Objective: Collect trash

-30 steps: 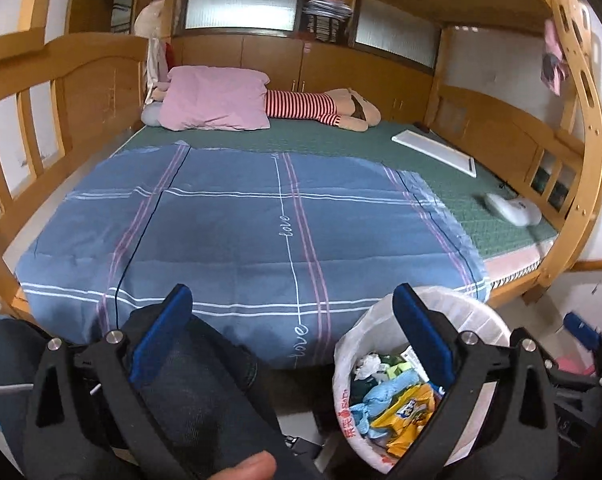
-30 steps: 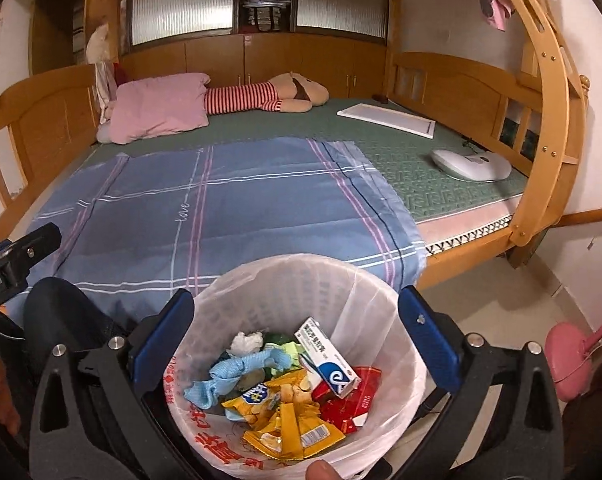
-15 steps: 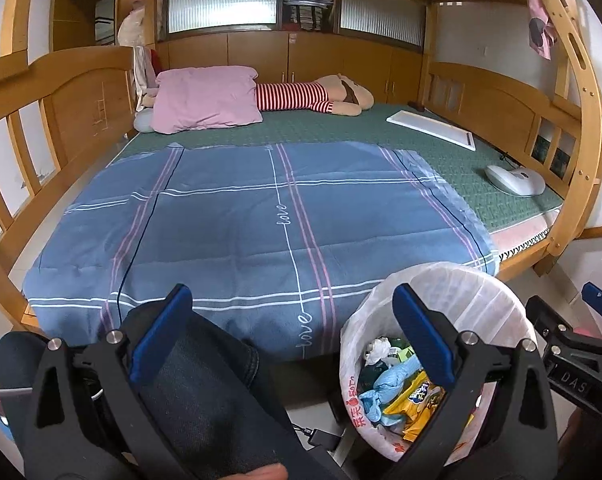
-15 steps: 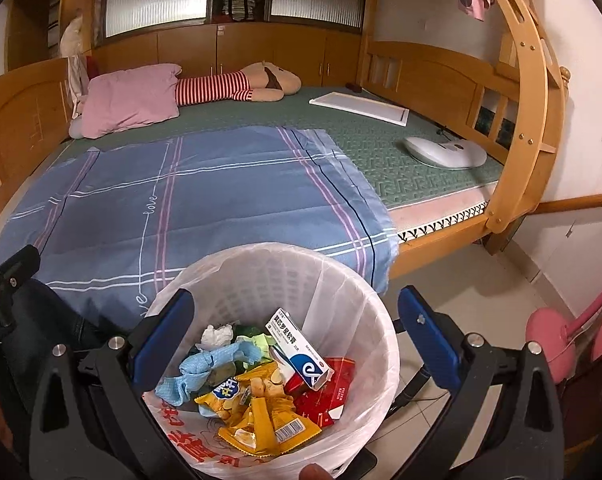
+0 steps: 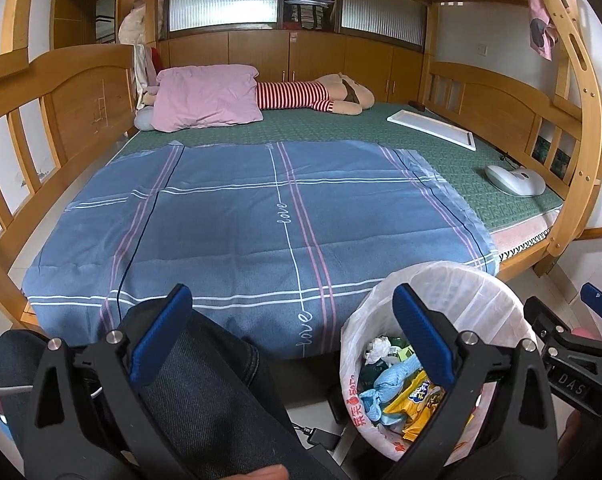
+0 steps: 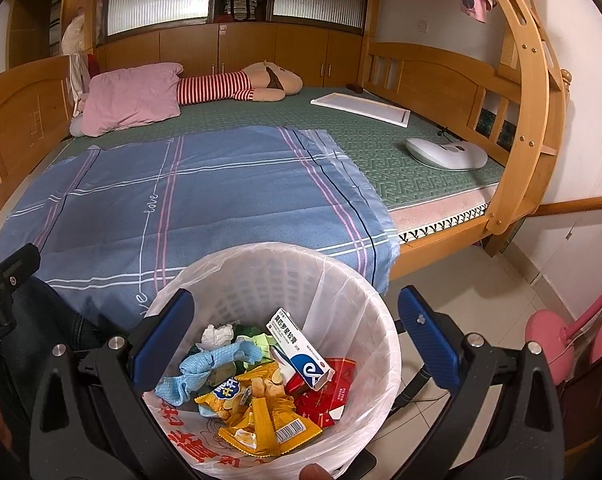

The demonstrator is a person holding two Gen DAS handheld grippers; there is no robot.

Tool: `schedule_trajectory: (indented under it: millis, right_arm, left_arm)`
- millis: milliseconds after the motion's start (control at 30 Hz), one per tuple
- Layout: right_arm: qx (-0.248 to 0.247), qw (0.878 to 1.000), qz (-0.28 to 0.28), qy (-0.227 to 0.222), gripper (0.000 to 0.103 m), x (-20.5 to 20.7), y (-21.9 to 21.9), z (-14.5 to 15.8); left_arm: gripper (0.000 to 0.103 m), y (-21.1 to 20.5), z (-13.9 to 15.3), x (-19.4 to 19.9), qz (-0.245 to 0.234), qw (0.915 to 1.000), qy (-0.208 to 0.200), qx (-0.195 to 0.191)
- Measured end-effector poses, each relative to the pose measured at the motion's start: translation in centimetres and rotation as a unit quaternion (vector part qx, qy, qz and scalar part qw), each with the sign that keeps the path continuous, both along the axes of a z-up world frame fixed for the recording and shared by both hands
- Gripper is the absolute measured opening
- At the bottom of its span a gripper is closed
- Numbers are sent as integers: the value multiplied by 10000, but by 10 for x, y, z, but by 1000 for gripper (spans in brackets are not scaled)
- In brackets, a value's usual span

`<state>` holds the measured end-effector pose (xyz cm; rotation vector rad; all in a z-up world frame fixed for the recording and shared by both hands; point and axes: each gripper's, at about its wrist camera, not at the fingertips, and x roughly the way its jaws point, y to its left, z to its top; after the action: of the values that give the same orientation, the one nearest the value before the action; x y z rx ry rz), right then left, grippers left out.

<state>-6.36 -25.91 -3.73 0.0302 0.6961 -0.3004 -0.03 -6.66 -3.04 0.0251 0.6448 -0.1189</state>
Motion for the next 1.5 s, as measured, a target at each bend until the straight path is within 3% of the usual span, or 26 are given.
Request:
schedule_trajectory:
  millis: [1500]
  right_arm:
    - [-26, 9999, 67, 75, 100, 4, -3, -6]
  left_arm:
    - [100, 0, -3, -2, 26, 10000, 3, -20]
